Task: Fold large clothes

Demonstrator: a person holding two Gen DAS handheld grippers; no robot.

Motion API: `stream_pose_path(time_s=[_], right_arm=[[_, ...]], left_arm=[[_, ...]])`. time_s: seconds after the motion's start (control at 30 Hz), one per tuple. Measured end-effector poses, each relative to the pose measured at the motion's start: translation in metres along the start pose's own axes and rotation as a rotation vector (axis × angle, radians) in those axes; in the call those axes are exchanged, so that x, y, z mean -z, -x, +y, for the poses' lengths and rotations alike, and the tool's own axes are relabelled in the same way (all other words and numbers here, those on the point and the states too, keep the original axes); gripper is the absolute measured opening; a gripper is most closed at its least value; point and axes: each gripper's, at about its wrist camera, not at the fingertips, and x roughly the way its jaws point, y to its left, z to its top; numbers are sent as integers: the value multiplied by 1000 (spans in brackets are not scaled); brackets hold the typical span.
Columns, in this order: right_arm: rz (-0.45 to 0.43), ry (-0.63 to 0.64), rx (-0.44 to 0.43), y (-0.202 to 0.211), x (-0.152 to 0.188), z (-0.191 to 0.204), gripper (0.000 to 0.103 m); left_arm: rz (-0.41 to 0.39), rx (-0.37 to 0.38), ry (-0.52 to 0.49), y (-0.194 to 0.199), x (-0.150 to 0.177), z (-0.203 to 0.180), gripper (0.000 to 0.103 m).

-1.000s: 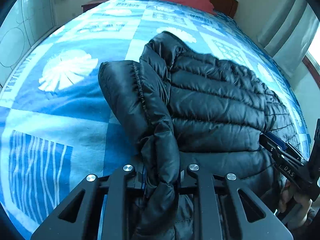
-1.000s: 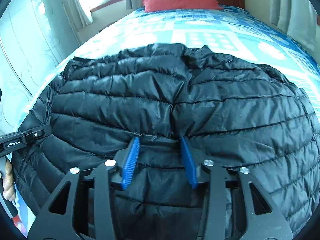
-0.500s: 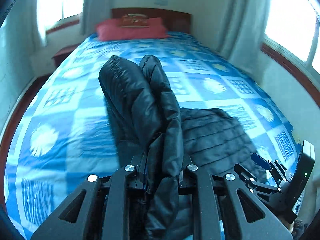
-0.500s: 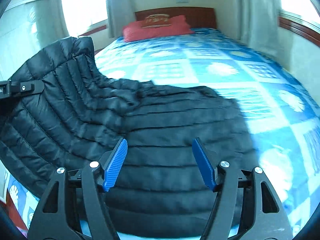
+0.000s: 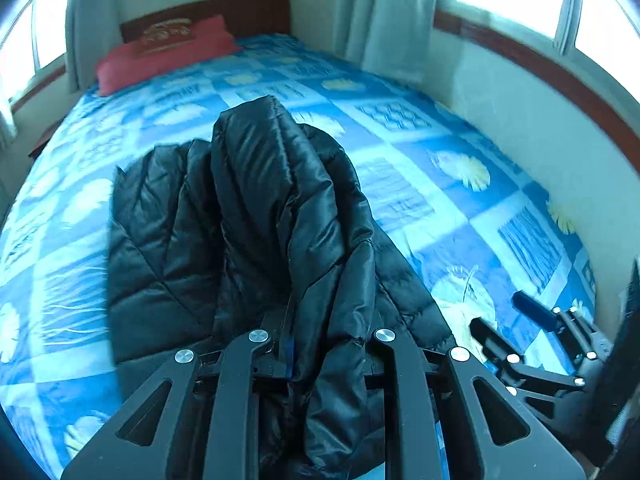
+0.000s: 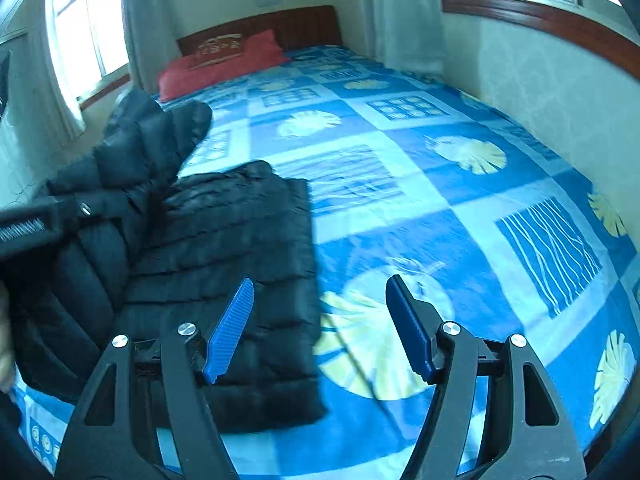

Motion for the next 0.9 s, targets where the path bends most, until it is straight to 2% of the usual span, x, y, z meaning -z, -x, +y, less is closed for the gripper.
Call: stream_pose_path(time_s=[0.13,0.3,0.4,0.5,0.57,0.63,0.73,0.83,0.9], right_arm=[[29,-26,21,-8,8,-18,68],[42,-47,27,-13,13,-31,68],[40,-53,30,-11,14,-34,68],[31,-52,35,-5,13,-34,68],[24,-46,38,1,12,-32,68],[12,-37,40,9,11,-28,68],[-9,-23,40,21,7,-20,68],[-28,-17,17,31,1,-9,68],[-38,-8,-2,35,-4,1,68]], left_arm=[[45,0,2,-32,11,-15,18],[48,-28,-17,-36,15,-25,19],[45,-35,-21,-27,12,-30,24],[32,-34,-13,-15,9,-37,35],[11,-14,-3,-3,8,-42,46],[-23,0,3,15,6,-45,50],[-81,45,-6,45,9,-48,51],[-161,17,-25,76,15,-39,56],[-197,-28,-17,91,22,-21,60]])
